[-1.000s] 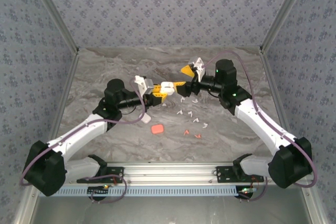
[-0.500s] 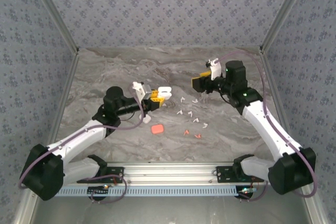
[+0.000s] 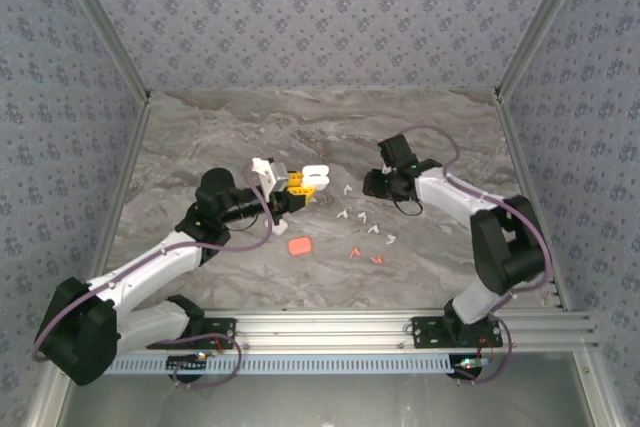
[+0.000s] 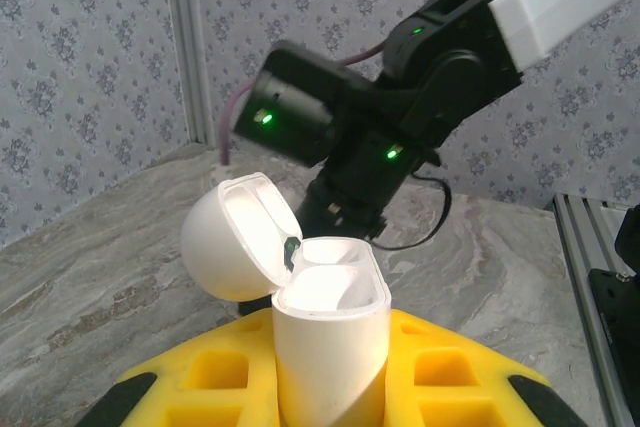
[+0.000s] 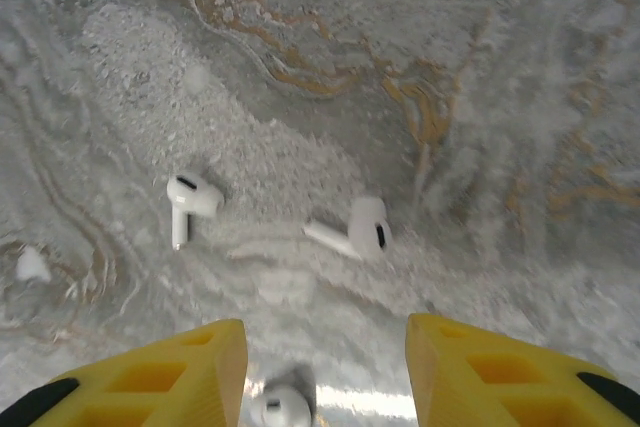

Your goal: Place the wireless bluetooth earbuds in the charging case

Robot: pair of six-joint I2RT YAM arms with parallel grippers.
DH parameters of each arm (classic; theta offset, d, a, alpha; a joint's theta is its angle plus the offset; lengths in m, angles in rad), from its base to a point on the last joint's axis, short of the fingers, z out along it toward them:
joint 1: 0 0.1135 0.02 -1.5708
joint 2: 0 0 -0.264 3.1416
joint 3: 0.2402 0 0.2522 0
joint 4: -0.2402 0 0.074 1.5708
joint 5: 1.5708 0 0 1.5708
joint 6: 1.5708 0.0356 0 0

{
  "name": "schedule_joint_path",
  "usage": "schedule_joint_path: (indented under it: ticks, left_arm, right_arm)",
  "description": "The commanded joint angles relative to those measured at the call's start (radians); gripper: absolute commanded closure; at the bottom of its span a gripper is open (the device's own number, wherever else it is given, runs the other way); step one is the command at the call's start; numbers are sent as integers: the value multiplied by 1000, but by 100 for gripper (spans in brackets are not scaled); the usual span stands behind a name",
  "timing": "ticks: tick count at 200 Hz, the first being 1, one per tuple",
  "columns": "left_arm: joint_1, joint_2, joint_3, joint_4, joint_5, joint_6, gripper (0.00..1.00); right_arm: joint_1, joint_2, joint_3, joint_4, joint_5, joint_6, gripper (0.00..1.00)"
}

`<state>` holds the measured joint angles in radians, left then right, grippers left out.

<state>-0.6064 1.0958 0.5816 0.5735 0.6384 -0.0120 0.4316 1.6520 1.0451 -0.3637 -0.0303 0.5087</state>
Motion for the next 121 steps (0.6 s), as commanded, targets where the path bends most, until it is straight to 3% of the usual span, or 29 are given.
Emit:
schedule_joint_path:
  ticks: [1,37,121]
  left_arm:
    - [-11,1,27,30,12,-3,100]
    - [-19,1,26,28,8,-3,100]
    - [-21,-17,23,0,2,-3,100]
  right_arm:
    - [36,87,134,-42,70,-30,52]
    - [64,219,270,-60,-20,-125,54]
    - [65,370,360,-77,-141,-220,57]
